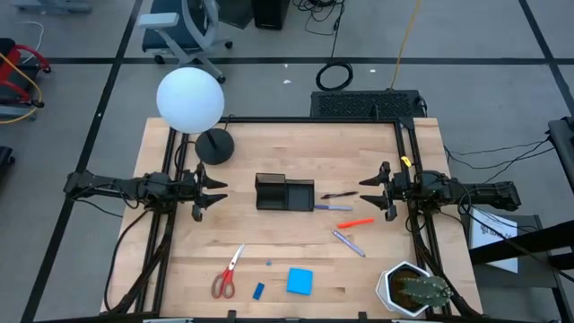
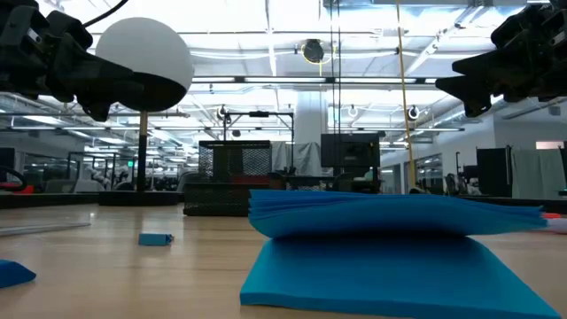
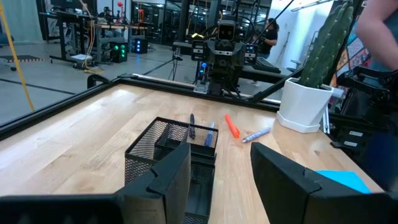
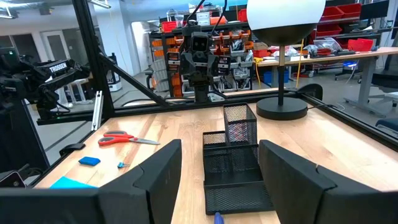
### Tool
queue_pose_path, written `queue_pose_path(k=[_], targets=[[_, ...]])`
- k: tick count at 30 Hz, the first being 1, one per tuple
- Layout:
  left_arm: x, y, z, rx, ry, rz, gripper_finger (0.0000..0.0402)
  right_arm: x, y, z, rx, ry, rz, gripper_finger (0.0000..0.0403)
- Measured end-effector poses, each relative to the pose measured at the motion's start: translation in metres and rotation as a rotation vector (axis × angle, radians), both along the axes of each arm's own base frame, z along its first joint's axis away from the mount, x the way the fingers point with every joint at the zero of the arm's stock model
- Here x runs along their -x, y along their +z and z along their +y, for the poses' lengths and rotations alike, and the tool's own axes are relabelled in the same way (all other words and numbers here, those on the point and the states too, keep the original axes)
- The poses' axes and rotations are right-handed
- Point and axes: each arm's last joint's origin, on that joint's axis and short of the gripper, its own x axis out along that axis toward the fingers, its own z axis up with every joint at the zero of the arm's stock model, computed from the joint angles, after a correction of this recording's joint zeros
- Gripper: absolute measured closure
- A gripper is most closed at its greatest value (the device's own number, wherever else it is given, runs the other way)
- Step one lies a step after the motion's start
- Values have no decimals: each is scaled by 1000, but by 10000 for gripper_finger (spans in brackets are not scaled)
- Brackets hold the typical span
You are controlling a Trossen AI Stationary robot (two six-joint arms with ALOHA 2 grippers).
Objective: Pick and place office supplies into organizer
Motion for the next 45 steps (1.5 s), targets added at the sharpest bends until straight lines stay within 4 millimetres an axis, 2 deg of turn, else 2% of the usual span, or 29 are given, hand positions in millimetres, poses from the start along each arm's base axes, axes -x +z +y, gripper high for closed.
queue_pose_path(k=[31,35,45], targets=[[0,0,0,0,0,0,229,0,0,-2,69,-56,1,195],[0,0,0,0,0,0,229,0,2,-2,25,-60,-14,195],[0,0,0,0,0,0,229,1,14,-2,-216,-40,-149,195]])
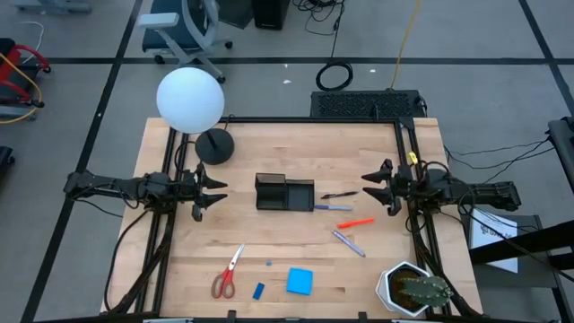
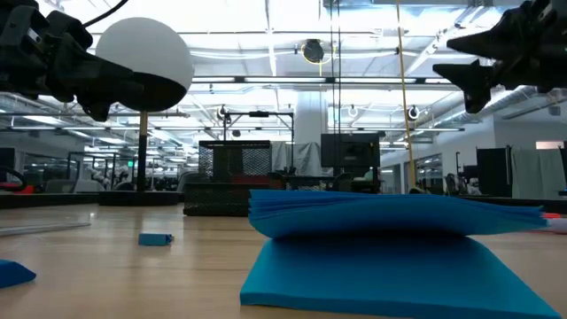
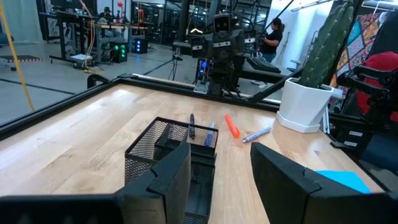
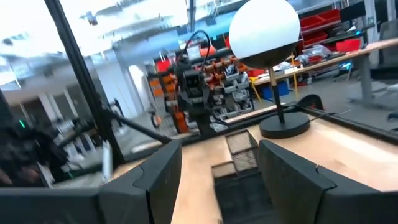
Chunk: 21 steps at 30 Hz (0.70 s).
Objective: Pick and place office supplies into organizer
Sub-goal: Put the orange pen into the desk organizer
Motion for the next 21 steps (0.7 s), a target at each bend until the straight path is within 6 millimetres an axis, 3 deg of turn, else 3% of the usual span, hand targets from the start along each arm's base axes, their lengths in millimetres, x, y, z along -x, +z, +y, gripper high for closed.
queue_pose_path(k=[10,15,18,21], targets=[[0,1,0,23,-2,-8,229,7,23,-2,-277,14,-278,195],[0,12,0,250,-17,-139,229,12,32,-4,-461,7,-408,195],[3,27,0,422,-51,-291,229,13,32,-6,-495,-35,-435,195],[6,37,1,478,-58,-413,229,13,32,-8,-514,-92,-446,195]])
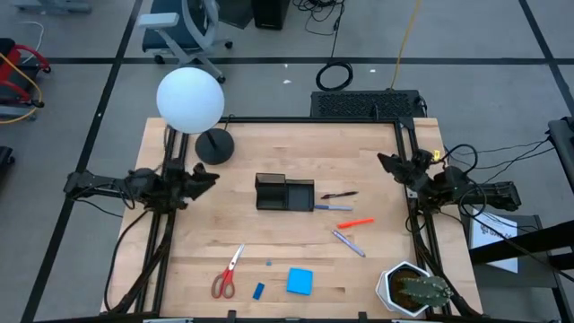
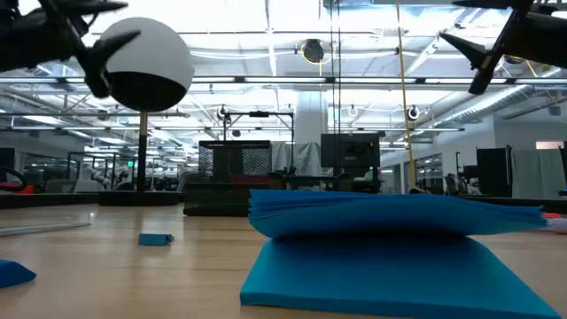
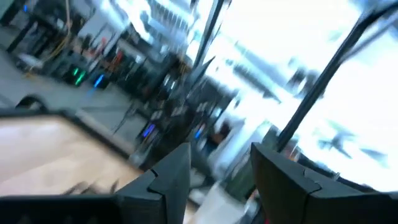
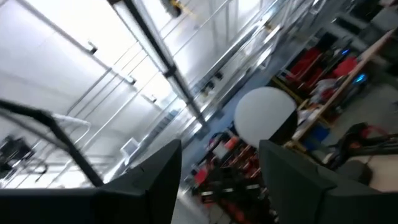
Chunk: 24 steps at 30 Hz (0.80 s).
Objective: Pick and place office supplies into organizer
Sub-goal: Put the orange pen into the desk organizer
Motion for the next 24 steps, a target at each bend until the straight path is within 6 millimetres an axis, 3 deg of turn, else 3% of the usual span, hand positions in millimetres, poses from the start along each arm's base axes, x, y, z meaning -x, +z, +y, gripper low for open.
queue_pose_path(k=[5,13,18,24], targets=[[6,13,3,45,64,-147,229,1,-1,-3,-72,-84,-7,195],[12,19,7,114,200,-224,229,2,-1,-5,-156,-123,-33,195],[13,20,9,239,185,-259,229,3,0,-5,-182,-118,-61,195],[14,22,10,335,167,-304,229,6,1,-9,-293,-231,-116,195]])
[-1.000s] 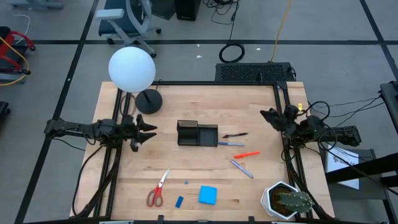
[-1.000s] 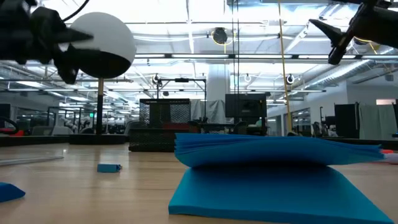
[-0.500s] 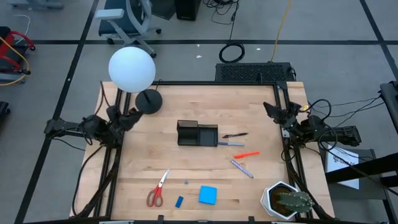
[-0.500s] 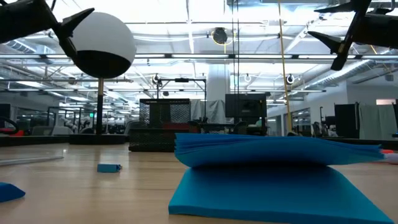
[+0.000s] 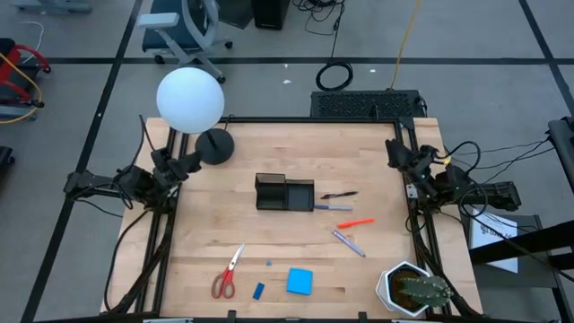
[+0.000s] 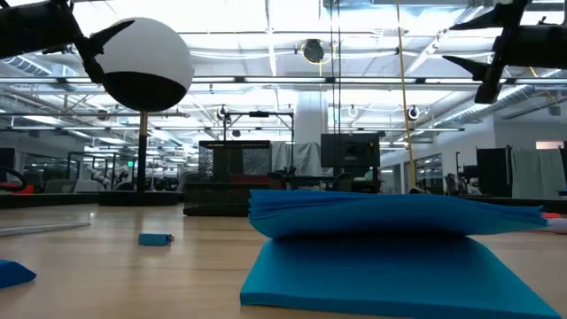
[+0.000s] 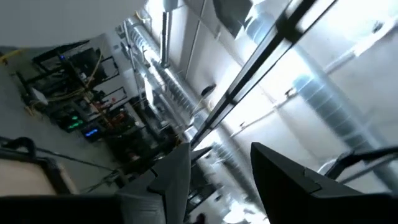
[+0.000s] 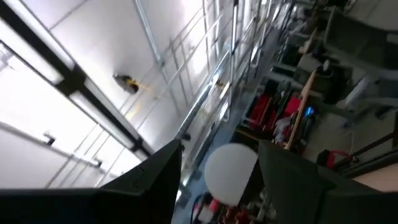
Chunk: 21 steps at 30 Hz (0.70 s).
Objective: Pick and place office supplies into organizer
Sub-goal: Put the orange pen into the desk organizer
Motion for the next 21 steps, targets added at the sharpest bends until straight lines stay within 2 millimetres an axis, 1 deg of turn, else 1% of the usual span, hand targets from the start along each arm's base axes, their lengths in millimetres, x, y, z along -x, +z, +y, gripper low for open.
queue_pose_path(k=[2,5,8,10,11,14,17,21], targets=[[2,4,0,23,-16,-49,229,2,3,0,-3,-4,-35,195],[6,17,0,29,-30,-88,229,7,11,0,23,12,-134,195],[10,37,1,-31,18,-88,229,12,19,2,98,22,-190,195],[13,56,1,-92,70,-84,229,11,21,3,154,18,-166,195],[15,67,1,-122,95,-86,229,10,26,3,184,11,-145,195],[18,101,1,-229,168,-93,229,16,57,4,266,-27,-161,195],[16,136,0,-338,210,-79,229,13,83,4,342,-71,-99,195],[9,177,-2,-380,220,-36,229,11,131,6,479,-92,-99,195]])
